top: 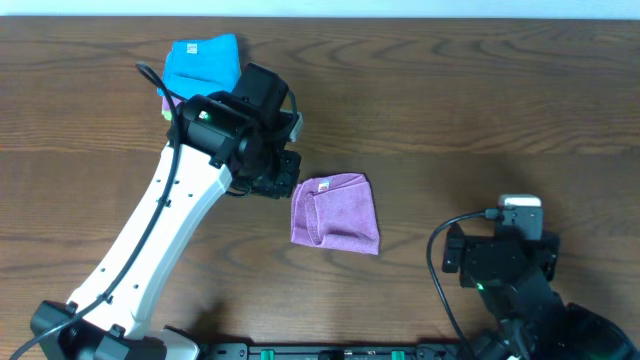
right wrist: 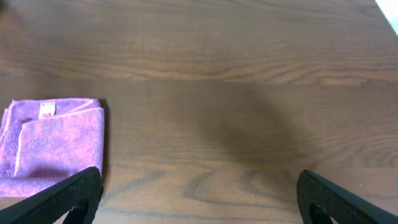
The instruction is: Fold the cloth
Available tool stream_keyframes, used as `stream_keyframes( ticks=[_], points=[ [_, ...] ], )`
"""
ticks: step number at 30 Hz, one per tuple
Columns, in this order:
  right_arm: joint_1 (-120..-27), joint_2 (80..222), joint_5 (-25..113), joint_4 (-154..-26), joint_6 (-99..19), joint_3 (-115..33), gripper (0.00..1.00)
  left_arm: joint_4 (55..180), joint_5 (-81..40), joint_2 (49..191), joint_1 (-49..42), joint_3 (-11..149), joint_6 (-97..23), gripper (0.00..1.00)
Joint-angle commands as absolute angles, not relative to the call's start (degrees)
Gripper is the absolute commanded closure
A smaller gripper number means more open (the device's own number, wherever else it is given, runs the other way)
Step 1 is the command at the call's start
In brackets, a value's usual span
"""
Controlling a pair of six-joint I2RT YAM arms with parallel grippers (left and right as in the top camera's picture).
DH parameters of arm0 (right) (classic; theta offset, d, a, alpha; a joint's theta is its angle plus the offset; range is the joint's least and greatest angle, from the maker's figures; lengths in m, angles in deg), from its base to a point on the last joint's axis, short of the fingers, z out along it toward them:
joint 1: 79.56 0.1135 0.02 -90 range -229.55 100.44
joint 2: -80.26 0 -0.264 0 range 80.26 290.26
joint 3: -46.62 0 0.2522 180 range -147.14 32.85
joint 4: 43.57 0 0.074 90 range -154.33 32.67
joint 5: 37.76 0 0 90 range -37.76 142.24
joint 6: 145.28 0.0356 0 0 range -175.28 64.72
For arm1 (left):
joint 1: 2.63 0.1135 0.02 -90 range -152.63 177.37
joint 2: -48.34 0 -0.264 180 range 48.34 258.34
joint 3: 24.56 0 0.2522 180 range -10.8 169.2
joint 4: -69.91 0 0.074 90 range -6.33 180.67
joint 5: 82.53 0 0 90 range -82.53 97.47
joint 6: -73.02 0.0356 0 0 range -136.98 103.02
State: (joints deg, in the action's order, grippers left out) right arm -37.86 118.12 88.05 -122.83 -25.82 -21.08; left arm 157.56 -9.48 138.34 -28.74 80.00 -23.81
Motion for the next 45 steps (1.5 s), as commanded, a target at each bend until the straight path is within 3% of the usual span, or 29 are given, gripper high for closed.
stream_keyframes(
  ticks=[1, 10, 17, 20, 27, 45],
  points=[
    [-38.3, 118.8, 86.7, -122.9, -26.9, -21.1, 0.01, 157.6, -10.2, 137.8, -29.0, 80.4, -24.3, 0.92],
    [-41.4, 119.1, 86.2, -122.9, -26.9, -21.1, 0.01, 156.5, -10.0, 137.8, -29.0, 80.4, -24.3, 0.92],
    [-70.3, 114.5, 86.3, -122.9, -26.9, -21.0, 0.01, 157.1, -9.9, 137.8, -29.0, 80.4, -24.3, 0.92],
    [-76.6, 108.9, 86.3, -122.9, -26.9, -20.5, 0.01, 156.9, -9.9, 137.8, -29.0, 80.4, -24.3, 0.92],
    [-80.3, 98.6, 86.3, -122.9, -26.9, -12.8, 0.01, 156.4, -9.9, 137.8, -29.0, 80.4, -24.3, 0.92],
    [-80.2, 94.6, 86.2, -118.4, -26.6, 12.4, 0.01, 156.1, -9.9, 137.8, -29.0, 80.4, -24.7, 0.91]
  ],
)
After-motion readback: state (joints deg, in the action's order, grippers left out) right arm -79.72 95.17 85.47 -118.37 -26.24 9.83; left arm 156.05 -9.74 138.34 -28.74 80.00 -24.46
